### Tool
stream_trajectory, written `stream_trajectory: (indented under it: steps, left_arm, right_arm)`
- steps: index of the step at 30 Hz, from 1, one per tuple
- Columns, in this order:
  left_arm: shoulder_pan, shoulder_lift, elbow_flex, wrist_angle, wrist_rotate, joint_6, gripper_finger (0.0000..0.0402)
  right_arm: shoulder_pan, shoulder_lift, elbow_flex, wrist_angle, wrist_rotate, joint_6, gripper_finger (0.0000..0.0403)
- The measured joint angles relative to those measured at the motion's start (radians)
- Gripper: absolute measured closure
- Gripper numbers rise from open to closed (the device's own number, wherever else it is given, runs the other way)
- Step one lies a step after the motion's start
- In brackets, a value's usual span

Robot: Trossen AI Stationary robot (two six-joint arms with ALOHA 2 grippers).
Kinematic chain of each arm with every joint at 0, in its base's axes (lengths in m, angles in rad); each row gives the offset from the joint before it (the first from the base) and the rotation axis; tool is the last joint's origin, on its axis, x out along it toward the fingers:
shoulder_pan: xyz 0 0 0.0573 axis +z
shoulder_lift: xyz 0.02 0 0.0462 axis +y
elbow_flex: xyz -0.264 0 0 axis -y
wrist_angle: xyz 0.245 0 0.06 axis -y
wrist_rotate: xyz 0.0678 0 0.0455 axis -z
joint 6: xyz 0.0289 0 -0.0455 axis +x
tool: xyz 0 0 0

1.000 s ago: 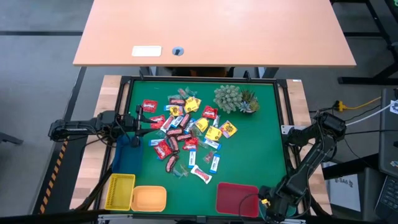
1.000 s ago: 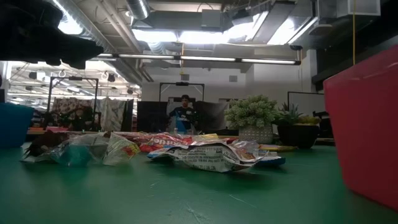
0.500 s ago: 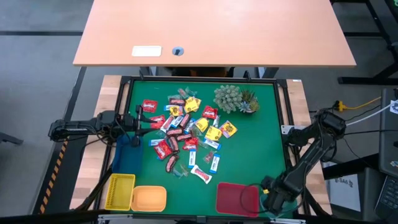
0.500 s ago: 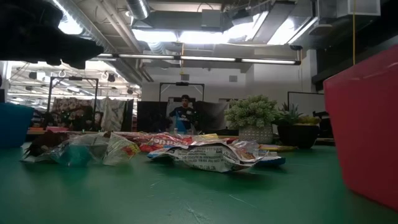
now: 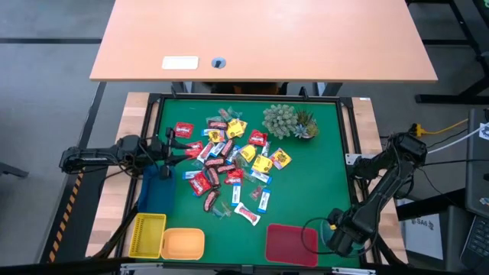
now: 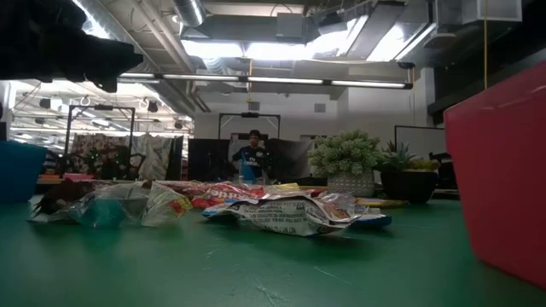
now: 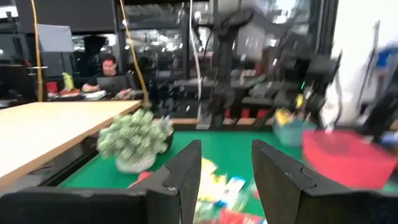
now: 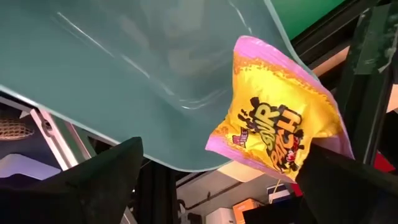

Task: Sort candy
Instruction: Put the yellow candy into the green bin

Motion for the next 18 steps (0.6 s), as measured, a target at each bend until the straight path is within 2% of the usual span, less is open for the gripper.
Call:
stream_trajectory:
  steps: [7, 9, 15, 18]
  left_arm:
    - [0.0, 0.024, 0.0, 0.124, 0.063, -0.062, 0.0273]
    - [0.0, 0.03, 0.0, 0.124, 0.069, -0.062, 0.0273]
    - [0.0, 0.056, 0.0, 0.121, 0.068, -0.062, 0.0273]
    - [0.0, 0.066, 0.0, 0.123, 0.067, -0.062, 0.0273]
  right_arm:
    - [0.0, 0.0, 0.01, 0.029, 0.004, -0.08, 0.0008]
    - [0.001, 0.0, 0.037, 0.048, 0.048, -0.11, 0.0008]
    - [0.001, 0.0, 0.1, 0.045, 0.276, -0.155, 0.0008]
    - [0.0, 0.0, 0.1, 0.039, 0.312, -0.157, 0.0008]
